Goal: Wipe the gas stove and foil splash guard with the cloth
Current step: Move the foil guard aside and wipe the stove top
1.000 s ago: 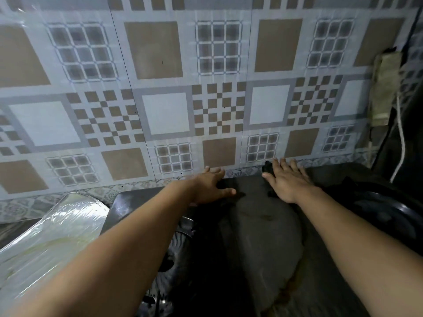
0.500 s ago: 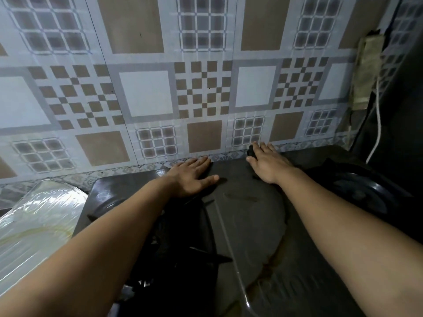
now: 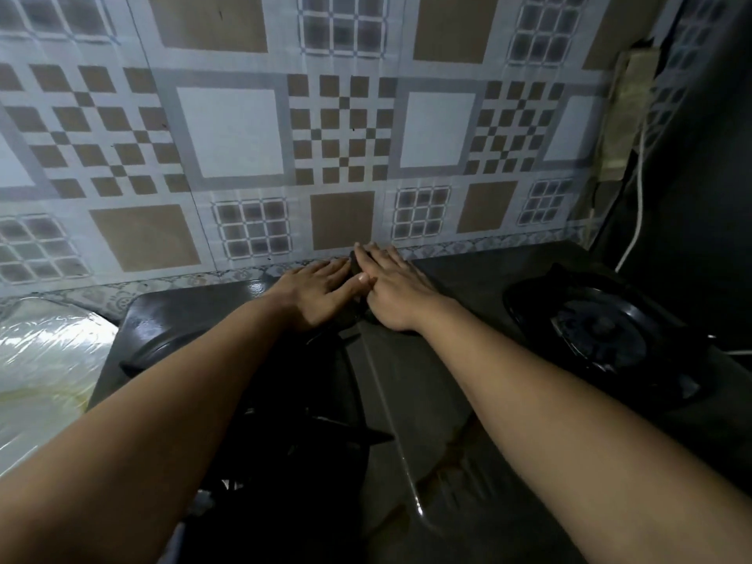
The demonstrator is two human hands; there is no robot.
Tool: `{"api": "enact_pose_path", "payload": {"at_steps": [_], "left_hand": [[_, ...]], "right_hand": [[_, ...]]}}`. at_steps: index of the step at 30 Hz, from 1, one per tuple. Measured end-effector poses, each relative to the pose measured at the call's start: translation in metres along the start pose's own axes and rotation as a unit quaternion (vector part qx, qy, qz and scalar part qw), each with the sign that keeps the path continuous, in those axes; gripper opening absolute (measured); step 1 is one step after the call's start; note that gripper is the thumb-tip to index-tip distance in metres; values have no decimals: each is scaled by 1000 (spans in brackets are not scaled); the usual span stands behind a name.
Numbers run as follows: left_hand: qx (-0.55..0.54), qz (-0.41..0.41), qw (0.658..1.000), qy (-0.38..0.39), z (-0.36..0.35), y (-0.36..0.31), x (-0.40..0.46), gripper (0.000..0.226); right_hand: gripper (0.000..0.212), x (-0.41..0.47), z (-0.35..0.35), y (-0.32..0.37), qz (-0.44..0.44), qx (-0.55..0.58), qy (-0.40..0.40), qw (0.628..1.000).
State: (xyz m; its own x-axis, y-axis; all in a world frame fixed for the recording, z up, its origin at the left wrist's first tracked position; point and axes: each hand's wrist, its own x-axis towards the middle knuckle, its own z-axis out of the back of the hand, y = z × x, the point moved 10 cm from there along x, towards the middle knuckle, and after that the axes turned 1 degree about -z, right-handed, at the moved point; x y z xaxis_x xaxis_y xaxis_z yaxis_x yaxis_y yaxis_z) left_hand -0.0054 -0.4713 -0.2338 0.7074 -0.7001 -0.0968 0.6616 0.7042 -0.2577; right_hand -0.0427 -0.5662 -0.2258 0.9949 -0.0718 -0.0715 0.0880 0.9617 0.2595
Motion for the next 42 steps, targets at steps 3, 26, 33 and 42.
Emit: {"api": "enact_pose_path", "payload": {"at_steps": [3,26,33,42], "left_hand": [[13,-3,1000,5,0,-2,-1,133],[25,-3,1000,1,-6,11,5,108],[30,-2,1000,-6,-7,15,6,102],[48,17,999,-2,-7,15,6,103]], "right_hand": [[64,-1,4,-7,15,-24,6,1000],[59,1,69,-248,-274,-107,87,952],[75,-17,87,-295,-406,-128,93,900],[64,-6,79,-297,-450,-130,135,873]]}}
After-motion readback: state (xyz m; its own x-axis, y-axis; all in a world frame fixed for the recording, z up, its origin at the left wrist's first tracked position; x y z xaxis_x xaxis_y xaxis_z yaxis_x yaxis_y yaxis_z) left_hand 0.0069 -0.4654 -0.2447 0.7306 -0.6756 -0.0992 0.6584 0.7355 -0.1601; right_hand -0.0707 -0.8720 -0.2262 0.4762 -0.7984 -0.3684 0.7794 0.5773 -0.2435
